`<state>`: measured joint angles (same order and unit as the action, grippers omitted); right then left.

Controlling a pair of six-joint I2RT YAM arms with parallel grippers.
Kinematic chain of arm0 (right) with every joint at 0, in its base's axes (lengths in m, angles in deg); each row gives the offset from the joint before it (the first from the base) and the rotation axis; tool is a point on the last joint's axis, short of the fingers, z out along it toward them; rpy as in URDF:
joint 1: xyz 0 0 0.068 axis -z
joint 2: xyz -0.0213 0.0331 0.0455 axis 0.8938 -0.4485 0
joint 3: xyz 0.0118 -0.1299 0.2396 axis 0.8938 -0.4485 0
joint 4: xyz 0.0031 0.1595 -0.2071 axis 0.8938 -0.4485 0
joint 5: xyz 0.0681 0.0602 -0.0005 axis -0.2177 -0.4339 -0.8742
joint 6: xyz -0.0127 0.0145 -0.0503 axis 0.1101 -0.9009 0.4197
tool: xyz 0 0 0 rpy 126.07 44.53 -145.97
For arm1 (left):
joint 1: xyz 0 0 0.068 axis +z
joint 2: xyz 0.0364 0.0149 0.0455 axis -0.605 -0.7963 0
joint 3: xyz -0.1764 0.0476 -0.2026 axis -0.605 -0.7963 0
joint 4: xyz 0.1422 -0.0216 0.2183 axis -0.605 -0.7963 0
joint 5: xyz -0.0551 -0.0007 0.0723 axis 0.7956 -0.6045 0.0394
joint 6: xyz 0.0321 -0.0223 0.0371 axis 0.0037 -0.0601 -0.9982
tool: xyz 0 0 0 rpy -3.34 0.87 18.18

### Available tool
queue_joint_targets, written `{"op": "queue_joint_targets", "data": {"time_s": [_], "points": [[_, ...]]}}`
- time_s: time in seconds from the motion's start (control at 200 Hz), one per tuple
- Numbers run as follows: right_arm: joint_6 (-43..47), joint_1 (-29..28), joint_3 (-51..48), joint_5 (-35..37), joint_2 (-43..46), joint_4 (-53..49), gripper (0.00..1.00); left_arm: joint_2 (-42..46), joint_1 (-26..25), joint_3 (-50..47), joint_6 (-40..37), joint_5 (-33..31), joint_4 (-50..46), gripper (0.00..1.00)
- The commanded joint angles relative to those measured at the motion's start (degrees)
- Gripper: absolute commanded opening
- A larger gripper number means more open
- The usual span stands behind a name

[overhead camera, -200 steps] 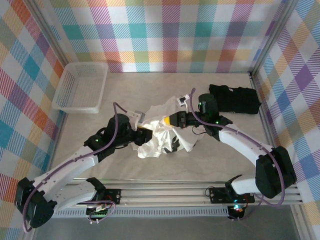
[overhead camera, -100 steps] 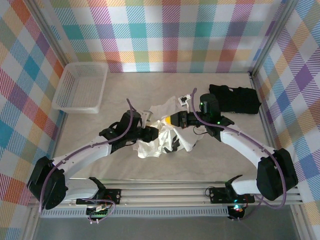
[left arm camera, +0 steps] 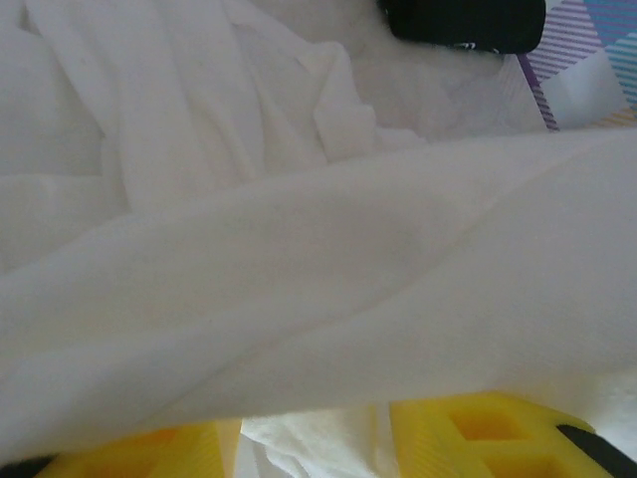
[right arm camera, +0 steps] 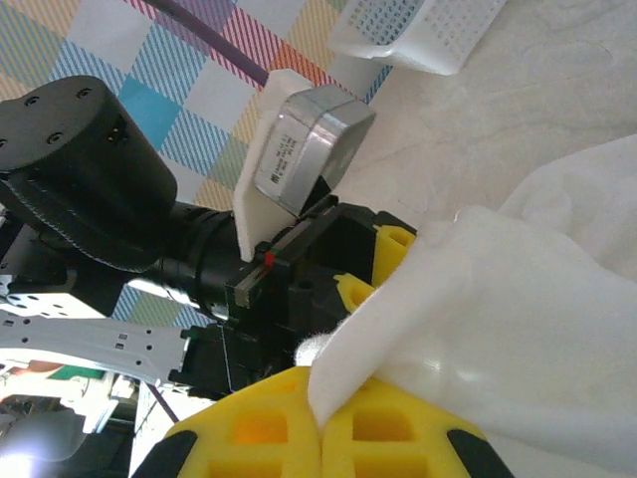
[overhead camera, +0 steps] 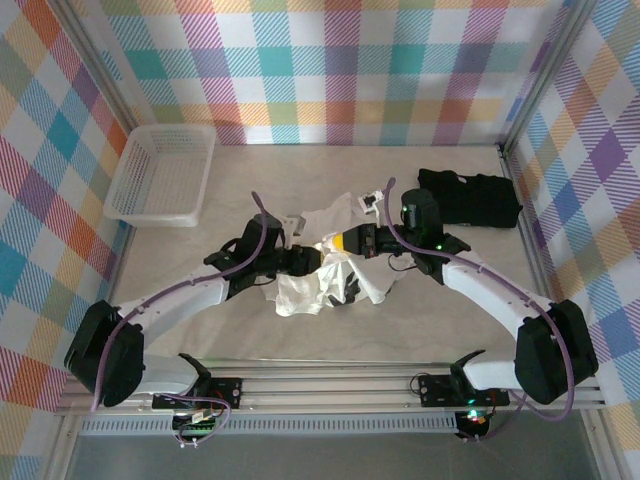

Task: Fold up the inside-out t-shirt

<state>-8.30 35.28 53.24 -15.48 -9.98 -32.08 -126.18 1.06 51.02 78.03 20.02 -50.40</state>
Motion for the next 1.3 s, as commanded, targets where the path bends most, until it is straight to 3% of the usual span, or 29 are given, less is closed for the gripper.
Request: {"op": "queue_joint_targets", "data": {"time_s": [0.0, 0.1, 0.3, 0.5, 0.74, 0.91, 1.03, 1.154, 1.294], "points": [[1.47, 0.30, -0.58, -0.27, 1.30, 0.82, 0.00, -1.40, 0.15, 2.47, -0.02, 2.50, 0.78, 0.43], [1.52, 0.31, -0.58, -0.31, 1.15, 0.87, 0.00, -3.11, 0.13, 3.29, -0.11, 3.60, 1.62, 0.36], [2.98, 1.13, -1.22, 2.18, 3.37, -1.65, 0.00, -2.24, 0.53, 2.62, 0.24, 5.59, 3.70, 0.00], [4.13, 1.88, -1.94, 8.11, 5.76, -4.90, 0.00, 8.73, 2.67, -4.47, 1.62, 10.89, 13.04, 0.00], [4.15, 1.97, -2.74, 12.25, 7.76, -4.88, 0.00, 24.39, 3.64, -12.57, 0.06, 10.76, 21.54, 0.00], [4.53, 1.88, -2.56, 13.18, 7.53, -6.69, 0.00, 28.32, 3.73, -15.54, -0.46, 14.96, 27.27, 0.00], [4.83, 1.88, -2.17, 8.64, 5.71, -5.09, 0.00, 27.06, 3.70, -15.55, -2.08, 19.84, 27.98, 0.00], [7.27, 1.88, -1.21, 6.83, 5.00, -8.08, 0.09, 24.63, 3.06, -15.45, -2.72, 22.04, 27.18, 0.00], [15.04, 1.39, 1.17, 22.58, 7.65, -24.66, 0.32, 22.84, 1.96, -15.03, -2.05, 19.79, 26.53, 0.00]]}}
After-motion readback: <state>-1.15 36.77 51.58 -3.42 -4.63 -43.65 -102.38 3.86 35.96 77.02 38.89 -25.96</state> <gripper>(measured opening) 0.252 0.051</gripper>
